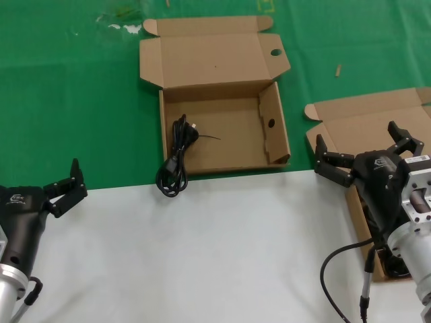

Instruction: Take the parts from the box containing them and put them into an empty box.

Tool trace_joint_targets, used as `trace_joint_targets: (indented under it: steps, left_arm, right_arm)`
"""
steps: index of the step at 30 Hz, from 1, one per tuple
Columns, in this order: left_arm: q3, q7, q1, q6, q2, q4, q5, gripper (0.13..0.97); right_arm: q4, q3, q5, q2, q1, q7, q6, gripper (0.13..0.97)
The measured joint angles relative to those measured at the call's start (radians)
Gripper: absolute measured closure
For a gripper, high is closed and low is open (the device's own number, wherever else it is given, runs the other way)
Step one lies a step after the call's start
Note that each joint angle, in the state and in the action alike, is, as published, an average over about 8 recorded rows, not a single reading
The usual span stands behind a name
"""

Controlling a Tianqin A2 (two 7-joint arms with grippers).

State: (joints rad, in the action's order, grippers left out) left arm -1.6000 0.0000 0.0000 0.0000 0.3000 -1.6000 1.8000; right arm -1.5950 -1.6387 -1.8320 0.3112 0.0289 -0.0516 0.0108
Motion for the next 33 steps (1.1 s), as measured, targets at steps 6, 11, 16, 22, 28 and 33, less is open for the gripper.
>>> trace_joint_targets:
  steps: [6, 11, 16, 22, 28, 33]
  left_arm:
    - [0.000, 0.000, 0.000, 0.000, 0.000, 0.000, 0.000, 0.132]
    - [0.000, 0.000, 0.000, 0.000, 0.000, 0.000, 0.000, 0.132]
    - [0.000, 0.000, 0.000, 0.000, 0.000, 0.000, 0.000, 0.132]
    - [0.000, 0.000, 0.000, 0.000, 0.000, 0.000, 0.000, 0.132]
    - [0.000, 0.000, 0.000, 0.000, 0.000, 0.000, 0.000, 0.132]
    - [0.000, 0.000, 0.000, 0.000, 0.000, 0.000, 0.000, 0.132]
  right_arm:
    - [0.000, 0.000, 0.000, 0.000, 0.000, 0.000, 0.000, 0.129]
    - [0.000, 0.000, 0.000, 0.000, 0.000, 0.000, 0.000, 0.129]
    - [0.000, 0.000, 0.000, 0.000, 0.000, 0.000, 0.000, 0.129]
    - [0.000, 0.000, 0.000, 0.000, 0.000, 0.000, 0.000, 0.129]
    - [0.000, 0.000, 0.000, 0.000, 0.000, 0.000, 0.000, 0.129]
    - [0.000, 0.000, 0.000, 0.000, 0.000, 0.000, 0.000, 0.129]
